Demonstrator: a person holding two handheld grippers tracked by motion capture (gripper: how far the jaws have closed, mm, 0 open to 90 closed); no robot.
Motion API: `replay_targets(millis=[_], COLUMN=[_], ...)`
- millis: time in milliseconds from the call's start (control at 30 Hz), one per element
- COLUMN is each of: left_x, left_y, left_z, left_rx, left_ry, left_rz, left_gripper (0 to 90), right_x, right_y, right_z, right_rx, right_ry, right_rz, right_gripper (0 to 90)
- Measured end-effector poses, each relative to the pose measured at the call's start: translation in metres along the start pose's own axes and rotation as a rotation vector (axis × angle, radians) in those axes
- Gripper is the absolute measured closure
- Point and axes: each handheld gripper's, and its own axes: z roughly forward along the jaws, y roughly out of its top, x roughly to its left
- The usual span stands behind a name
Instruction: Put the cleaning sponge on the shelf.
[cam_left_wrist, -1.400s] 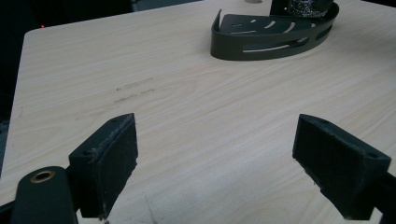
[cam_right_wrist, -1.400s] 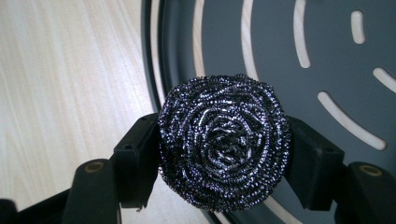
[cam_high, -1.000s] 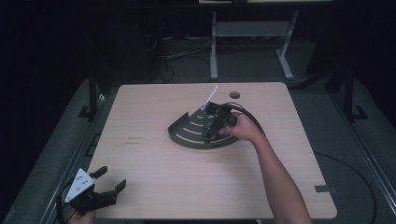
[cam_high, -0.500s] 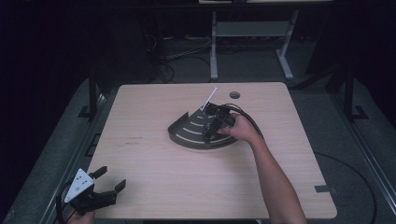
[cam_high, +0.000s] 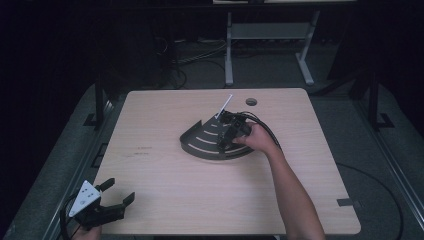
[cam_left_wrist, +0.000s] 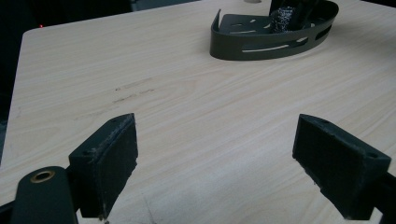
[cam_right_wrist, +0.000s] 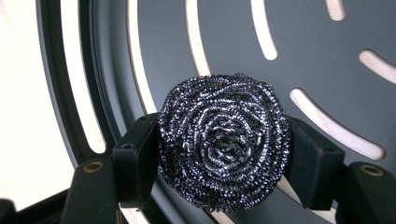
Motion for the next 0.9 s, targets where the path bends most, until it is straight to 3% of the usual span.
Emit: replay_targets(millis=[900], left_x=[-0.0002], left_y=[-0.0004], left_z=[0.0009], left_rx=[0.003], left_ry=[0.003], left_rz=[-0.006], left_gripper=[13.3], right_x=[0.0016], right_y=[-0.0008], right_z=[-0.0091], right_rx=[-0.025], right_ry=[0.001], right_rz=[0.004], right_gripper=[30.3])
